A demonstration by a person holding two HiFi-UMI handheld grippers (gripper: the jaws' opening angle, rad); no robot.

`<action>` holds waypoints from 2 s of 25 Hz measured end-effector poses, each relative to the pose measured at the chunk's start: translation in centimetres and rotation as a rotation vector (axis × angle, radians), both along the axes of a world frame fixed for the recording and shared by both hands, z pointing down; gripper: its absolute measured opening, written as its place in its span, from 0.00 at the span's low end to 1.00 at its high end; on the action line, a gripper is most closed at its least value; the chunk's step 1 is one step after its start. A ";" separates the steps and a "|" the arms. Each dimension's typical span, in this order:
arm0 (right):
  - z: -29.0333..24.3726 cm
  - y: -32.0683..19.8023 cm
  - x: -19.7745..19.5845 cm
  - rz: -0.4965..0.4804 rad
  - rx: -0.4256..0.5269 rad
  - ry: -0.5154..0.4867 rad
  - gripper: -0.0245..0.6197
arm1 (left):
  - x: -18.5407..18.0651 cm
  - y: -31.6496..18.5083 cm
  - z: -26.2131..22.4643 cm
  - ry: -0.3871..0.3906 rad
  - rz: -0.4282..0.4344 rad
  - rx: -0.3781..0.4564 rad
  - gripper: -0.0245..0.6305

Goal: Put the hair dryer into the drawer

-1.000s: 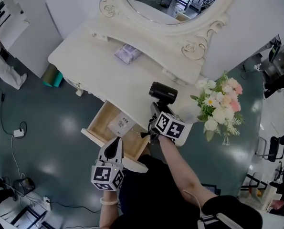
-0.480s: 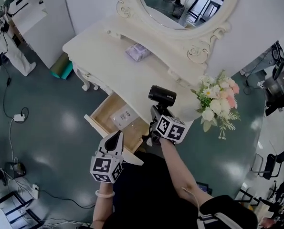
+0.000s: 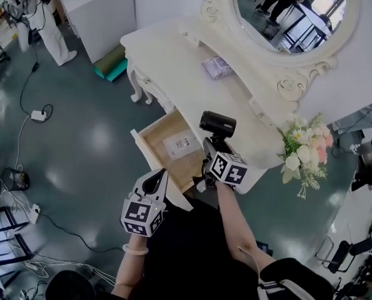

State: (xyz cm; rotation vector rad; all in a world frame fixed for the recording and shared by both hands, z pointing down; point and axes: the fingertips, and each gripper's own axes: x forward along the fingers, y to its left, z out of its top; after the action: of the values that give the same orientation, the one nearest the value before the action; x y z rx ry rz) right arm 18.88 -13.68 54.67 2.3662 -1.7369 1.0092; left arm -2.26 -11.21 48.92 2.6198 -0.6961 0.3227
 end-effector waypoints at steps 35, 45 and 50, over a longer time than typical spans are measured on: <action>6.8 -7.9 -13.8 -0.736 -0.168 0.103 0.48 | -8.6 -0.6 2.3 -0.036 -0.455 -0.058 0.07; 9.7 -8.4 -14.4 -0.801 -0.222 0.091 0.48 | -8.2 -0.5 3.1 -0.021 -0.507 -0.086 0.07; 11.2 -8.2 -14.3 -0.811 -0.258 0.084 0.48 | -7.9 -0.2 3.9 -0.026 -0.519 -0.114 0.07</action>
State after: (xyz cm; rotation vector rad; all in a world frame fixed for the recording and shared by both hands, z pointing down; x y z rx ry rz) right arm 4.54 -21.83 65.91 1.3101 -2.0756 0.8853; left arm -10.16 -11.37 52.78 2.2279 -1.2830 0.2287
